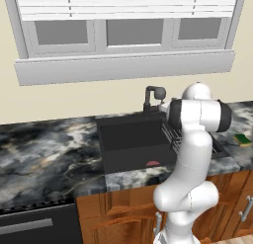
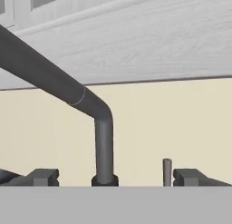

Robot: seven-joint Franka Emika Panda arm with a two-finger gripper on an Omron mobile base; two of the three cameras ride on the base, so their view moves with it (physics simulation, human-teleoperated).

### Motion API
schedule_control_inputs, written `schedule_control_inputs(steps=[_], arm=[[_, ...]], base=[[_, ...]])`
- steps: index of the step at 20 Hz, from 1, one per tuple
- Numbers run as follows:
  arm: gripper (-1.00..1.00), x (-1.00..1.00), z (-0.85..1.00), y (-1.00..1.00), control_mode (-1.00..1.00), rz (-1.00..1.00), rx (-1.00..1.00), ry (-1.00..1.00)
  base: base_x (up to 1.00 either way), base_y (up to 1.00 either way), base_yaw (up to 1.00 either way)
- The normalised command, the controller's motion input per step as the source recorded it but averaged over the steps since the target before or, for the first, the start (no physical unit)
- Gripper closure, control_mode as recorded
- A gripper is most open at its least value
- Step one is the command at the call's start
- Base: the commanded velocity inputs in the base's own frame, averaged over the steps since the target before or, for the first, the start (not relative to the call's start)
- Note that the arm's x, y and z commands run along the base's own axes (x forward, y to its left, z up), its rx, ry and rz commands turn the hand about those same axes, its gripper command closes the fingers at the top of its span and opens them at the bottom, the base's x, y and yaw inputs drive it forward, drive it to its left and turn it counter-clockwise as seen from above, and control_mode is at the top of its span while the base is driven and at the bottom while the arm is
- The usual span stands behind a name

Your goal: Soak the sponge with water for a few seconds and then drop it inside the sink.

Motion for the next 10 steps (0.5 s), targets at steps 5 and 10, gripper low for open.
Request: schedule_control_inputs(steps=[5,10], arm=[[-1.00,0.06,-0.10,-0.11,-1.00,-0.03,0.00,0.00],[-1.00,0.04,-0.09,-0.22,-1.00,-0.04,0.00,0.00]], base=[[0.00,0.00,0.00],[0.00,0.00,0.00]])
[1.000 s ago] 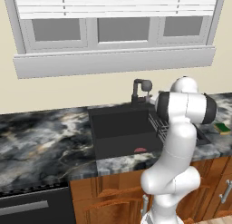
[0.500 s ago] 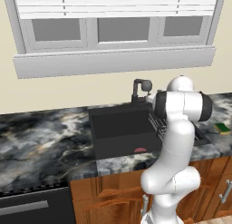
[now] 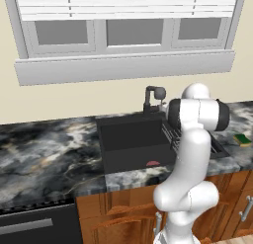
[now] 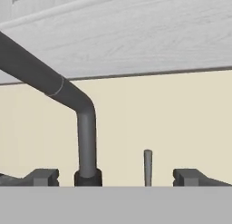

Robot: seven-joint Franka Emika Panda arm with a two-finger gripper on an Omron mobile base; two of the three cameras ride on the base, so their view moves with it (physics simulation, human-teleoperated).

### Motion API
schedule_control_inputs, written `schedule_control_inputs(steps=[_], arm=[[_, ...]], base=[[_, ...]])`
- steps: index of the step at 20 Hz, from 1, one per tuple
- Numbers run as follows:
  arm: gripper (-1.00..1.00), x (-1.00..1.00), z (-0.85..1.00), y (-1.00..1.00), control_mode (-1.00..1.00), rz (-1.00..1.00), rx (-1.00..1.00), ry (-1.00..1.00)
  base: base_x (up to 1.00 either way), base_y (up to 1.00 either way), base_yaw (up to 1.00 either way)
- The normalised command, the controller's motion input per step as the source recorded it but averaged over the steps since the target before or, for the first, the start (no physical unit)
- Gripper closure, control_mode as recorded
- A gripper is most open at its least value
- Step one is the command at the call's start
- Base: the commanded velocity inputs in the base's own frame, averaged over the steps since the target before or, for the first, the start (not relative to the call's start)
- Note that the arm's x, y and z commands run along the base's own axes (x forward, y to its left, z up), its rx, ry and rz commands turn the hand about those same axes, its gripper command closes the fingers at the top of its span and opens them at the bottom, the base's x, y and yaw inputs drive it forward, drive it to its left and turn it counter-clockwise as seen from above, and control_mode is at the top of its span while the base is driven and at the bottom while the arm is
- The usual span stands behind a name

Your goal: Soak the sponge with water for a few seconds and then drop it inside the sink.

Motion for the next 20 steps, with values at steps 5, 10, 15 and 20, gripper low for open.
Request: schedule_control_inputs(steps=[5,10,15,20], arm=[[-1.00,0.33,-0.01,-0.06,-1.00,-0.03,0.00,0.00],[-1.00,0.37,0.00,0.00,-1.00,0.00,0.00,0.00],[-1.00,0.30,-0.07,0.00,-1.00,0.00,0.00,0.00],[-1.00,0.27,-0.15,0.00,-1.00,0.00,0.00,0.00]], base=[[0.00,0.00,0.00],[0.00,0.00,0.00],[0.00,0.00,0.00],[0.00,0.00,0.00]])
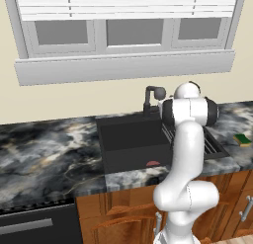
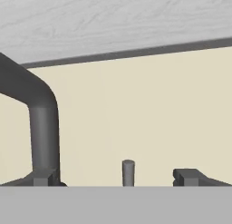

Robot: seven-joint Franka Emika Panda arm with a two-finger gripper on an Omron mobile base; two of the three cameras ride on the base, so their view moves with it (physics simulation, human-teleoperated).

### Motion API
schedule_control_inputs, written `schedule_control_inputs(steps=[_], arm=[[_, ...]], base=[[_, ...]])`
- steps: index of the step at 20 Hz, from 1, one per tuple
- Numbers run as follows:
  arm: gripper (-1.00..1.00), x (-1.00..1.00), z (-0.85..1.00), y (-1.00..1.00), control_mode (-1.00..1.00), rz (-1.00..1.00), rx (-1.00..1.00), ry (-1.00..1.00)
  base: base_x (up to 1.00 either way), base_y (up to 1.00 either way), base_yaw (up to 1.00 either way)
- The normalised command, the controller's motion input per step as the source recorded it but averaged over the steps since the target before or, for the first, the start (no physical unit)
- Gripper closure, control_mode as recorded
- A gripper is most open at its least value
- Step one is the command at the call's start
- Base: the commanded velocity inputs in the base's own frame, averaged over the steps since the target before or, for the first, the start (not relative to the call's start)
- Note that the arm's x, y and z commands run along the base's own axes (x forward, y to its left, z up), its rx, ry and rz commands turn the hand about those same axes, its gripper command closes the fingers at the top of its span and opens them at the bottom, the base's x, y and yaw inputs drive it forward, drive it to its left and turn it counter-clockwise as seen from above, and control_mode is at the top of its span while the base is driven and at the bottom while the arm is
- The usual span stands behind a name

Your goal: Soak the sponge with water for a few seconds and then drop it inside the sink.

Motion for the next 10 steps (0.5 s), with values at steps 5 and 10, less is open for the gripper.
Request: schedule_control_inputs(steps=[5,10], arm=[[-1.00,0.23,-0.18,0.00,-1.00,0.00,0.00,0.00],[-1.00,0.18,-0.17,0.00,-1.00,0.00,0.00,0.00]], base=[[0.00,0.00,0.00],[0.00,0.00,0.00]])
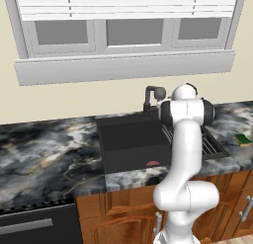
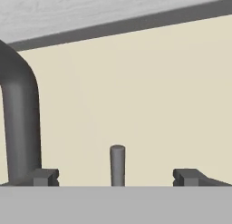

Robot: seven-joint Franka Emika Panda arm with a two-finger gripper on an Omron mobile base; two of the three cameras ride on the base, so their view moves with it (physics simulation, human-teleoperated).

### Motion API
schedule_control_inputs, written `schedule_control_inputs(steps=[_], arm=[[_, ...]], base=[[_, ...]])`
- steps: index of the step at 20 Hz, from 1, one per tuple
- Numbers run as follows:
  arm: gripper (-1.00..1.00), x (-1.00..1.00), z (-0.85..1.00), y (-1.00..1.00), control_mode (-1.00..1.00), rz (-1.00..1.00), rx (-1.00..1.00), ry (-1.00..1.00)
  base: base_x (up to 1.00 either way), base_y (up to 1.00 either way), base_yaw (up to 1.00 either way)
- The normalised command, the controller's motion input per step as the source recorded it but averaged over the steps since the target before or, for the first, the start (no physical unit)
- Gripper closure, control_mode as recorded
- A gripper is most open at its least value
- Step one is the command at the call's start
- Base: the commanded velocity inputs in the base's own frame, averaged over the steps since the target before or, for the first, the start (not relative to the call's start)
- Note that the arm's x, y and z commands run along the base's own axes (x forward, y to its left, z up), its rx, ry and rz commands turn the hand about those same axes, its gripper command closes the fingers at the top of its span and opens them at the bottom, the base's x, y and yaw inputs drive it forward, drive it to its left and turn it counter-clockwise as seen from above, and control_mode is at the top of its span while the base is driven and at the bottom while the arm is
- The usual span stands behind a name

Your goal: Soak the sponge with water for a few seconds and then drop it inside the sink.

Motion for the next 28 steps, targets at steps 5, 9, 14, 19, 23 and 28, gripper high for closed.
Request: schedule_control_inputs(steps=[5,9,14,19,23,28], arm=[[-1.00,0.19,-0.11,0.00,-1.00,0.00,0.00,0.00],[-1.00,0.19,-0.10,0.00,-1.00,0.00,0.00,0.00],[-1.00,0.18,-0.16,0.00,-1.00,0.00,0.00,0.00],[-1.00,0.26,-0.12,0.00,-1.00,0.00,0.00,0.00],[-1.00,0.20,-0.05,0.00,-1.00,0.00,0.00,0.00],[-1.00,0.00,0.00,-0.09,-1.00,-0.05,0.00,0.00]], base=[[0.00,0.00,0.00],[0.00,0.00,0.00],[0.00,0.00,0.00],[0.00,0.00,0.00],[0.00,0.00,0.00],[0.00,0.00,0.00]])
